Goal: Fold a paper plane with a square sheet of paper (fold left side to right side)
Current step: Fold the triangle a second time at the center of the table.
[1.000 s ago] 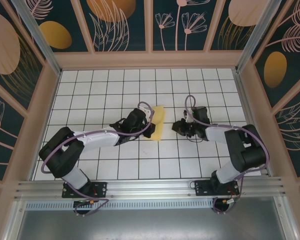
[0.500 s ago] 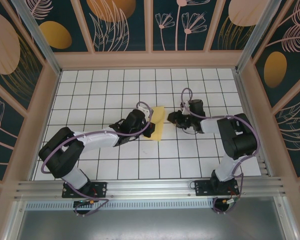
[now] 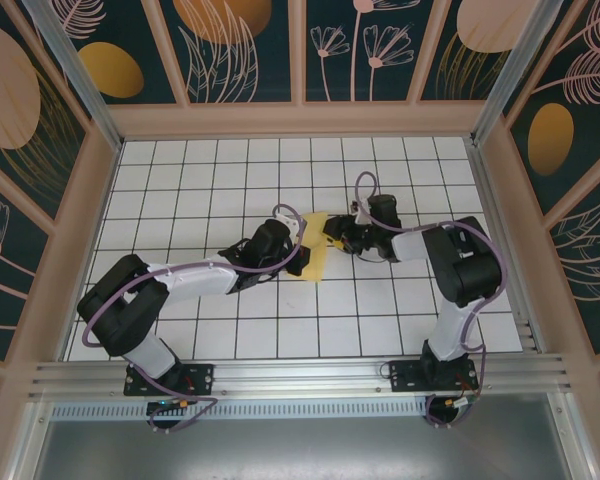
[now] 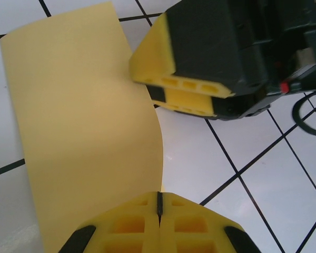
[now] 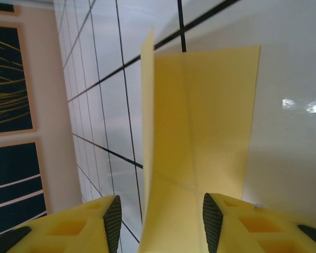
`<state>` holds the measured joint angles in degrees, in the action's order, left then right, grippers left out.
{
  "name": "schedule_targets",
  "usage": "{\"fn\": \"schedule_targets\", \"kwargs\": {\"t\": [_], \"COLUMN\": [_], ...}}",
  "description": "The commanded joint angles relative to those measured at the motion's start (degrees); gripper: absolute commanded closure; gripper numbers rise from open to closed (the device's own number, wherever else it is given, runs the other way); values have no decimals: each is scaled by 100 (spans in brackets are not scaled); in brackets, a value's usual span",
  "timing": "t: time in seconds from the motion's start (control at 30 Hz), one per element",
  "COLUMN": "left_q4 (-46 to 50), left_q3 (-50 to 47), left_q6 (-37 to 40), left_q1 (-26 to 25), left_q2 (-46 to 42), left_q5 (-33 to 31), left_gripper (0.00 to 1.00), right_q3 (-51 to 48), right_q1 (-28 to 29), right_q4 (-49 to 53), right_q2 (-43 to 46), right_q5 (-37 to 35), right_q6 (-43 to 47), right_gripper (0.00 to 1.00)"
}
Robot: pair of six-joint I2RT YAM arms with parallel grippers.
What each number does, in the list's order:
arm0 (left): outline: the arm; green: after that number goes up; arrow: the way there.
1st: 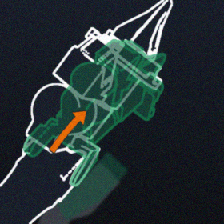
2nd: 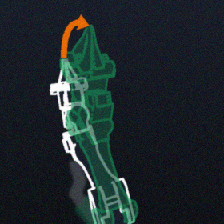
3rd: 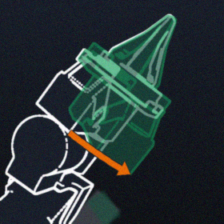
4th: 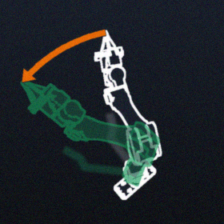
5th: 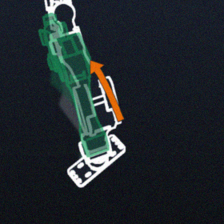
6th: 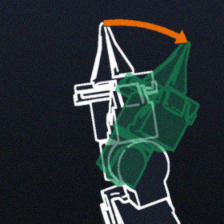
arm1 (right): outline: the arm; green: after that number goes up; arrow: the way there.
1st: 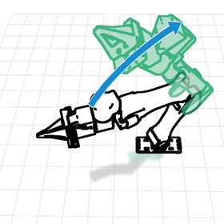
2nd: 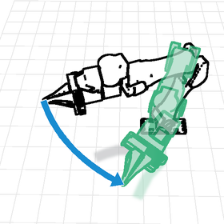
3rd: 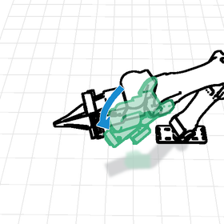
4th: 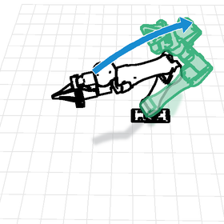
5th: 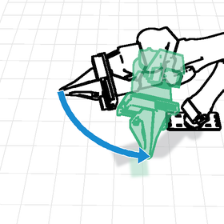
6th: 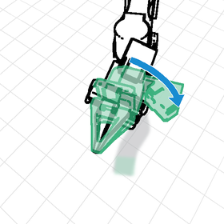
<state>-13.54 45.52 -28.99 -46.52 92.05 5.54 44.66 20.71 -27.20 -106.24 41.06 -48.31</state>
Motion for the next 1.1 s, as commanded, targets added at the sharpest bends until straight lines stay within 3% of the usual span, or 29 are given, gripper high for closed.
{"fn": "schedule_targets", "kwargs": {"t": [0.0,0.2,0.37,0.53,0.83,1.07], "left_q4": [-206,80,475,716,685,730], "left_q3": [-44,-35,73,168,203,271], "left_q6": [25,1,-139,-309,-275,-212], "left_q1": [-44,-41,5,209,249,249], "left_q2": [-184,-721,-1271,-1385,-1416,-1366], "left_q5": [66,-302,-908,-986,-893,-929], "left_gripper": [100,47,26,23,22,22], "right_q3": [275,264,627,810,391,859], "right_q1": [101,-47,-184,-323,-1101,-1779], "right_q4": [-180,-43,1353,2248,2470,4175], "right_q2": [-186,-62,121,348,1504,2325], "right_q5": [200,356,395,567,1069,1553], "right_q6": [-156,27,1197,1903,1937,2898], "right_gripper": [59,98,100,100,100,100]}}
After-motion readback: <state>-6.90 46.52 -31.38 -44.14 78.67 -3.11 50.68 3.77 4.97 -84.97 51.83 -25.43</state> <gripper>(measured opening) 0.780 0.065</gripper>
